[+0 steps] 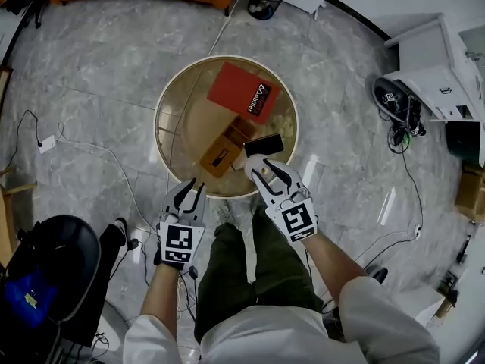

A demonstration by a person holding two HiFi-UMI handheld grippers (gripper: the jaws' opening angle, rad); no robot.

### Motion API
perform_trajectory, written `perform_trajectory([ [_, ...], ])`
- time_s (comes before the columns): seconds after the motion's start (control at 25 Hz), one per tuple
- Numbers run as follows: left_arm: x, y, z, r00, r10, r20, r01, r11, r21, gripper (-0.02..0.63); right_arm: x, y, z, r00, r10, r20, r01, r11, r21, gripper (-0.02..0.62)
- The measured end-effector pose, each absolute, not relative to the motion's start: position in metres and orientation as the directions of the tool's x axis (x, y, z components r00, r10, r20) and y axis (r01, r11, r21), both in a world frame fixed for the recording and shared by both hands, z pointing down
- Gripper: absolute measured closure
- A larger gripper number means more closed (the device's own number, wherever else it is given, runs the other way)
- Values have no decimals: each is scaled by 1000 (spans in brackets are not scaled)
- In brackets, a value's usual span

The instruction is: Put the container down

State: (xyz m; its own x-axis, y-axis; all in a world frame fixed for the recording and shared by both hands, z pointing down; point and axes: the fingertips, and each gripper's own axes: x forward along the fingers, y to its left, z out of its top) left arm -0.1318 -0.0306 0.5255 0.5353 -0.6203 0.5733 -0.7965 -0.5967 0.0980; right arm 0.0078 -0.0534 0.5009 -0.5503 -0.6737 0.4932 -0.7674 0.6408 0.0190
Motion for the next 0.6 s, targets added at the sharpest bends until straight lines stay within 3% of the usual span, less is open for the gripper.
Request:
perform_trajectory([
  [0.6,-153,-90,628,446,-627,639,-858,-502,107,521,-51,-124,636,-648,-553,524,-665,746,-35,440],
])
